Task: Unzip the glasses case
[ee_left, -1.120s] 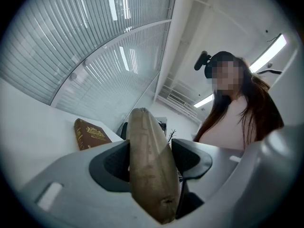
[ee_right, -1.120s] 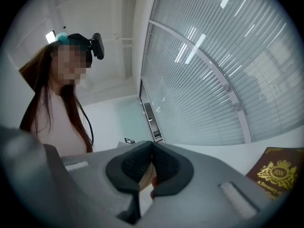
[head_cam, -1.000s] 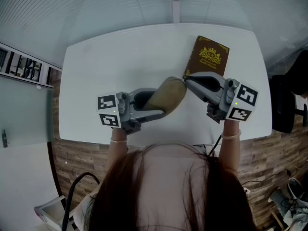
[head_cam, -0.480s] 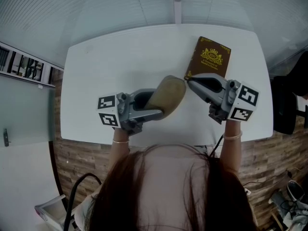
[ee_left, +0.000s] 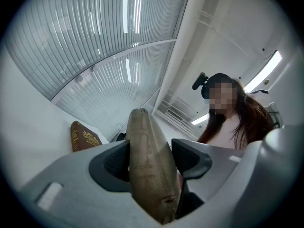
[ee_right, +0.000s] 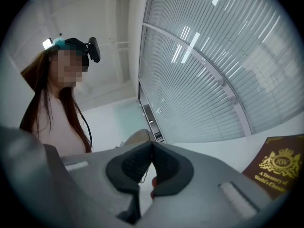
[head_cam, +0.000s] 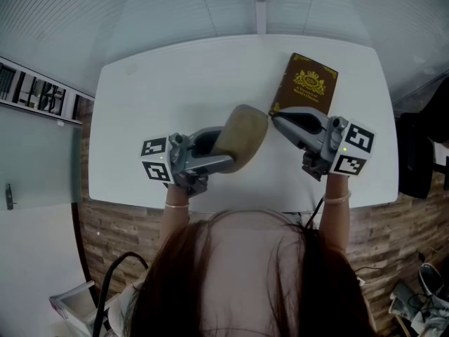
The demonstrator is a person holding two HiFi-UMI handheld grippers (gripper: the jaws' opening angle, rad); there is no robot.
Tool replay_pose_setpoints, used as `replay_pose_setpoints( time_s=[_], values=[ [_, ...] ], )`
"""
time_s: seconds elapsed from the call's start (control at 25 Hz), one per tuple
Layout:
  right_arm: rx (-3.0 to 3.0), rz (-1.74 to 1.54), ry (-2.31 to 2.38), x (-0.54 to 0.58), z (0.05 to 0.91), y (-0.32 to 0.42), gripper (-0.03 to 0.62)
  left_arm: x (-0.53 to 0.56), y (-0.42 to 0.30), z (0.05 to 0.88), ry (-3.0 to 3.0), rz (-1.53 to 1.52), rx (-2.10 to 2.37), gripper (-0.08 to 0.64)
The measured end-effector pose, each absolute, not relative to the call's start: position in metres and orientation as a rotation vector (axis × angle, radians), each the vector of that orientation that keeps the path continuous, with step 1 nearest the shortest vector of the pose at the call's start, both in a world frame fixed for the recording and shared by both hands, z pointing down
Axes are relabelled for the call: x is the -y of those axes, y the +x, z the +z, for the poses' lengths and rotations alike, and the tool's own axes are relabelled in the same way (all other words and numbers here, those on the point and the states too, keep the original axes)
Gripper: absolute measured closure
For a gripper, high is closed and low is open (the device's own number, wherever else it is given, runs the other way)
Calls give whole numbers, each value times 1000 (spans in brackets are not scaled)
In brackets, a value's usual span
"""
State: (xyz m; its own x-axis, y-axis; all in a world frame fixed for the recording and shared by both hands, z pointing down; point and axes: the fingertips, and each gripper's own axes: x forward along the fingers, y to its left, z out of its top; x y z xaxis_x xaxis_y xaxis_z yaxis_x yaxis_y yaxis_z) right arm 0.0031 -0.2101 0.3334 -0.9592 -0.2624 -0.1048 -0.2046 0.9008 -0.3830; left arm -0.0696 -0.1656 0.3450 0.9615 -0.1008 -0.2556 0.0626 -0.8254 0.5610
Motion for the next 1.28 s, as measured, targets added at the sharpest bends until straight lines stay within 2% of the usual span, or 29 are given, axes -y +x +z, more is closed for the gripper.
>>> replay_pose_setpoints(
  time_s=[1.28],
  values=[
    [-2858, -640, -381, 212, 347, 1, 589, 186, -73, 349, 2341, -627, 67, 287]
  ],
)
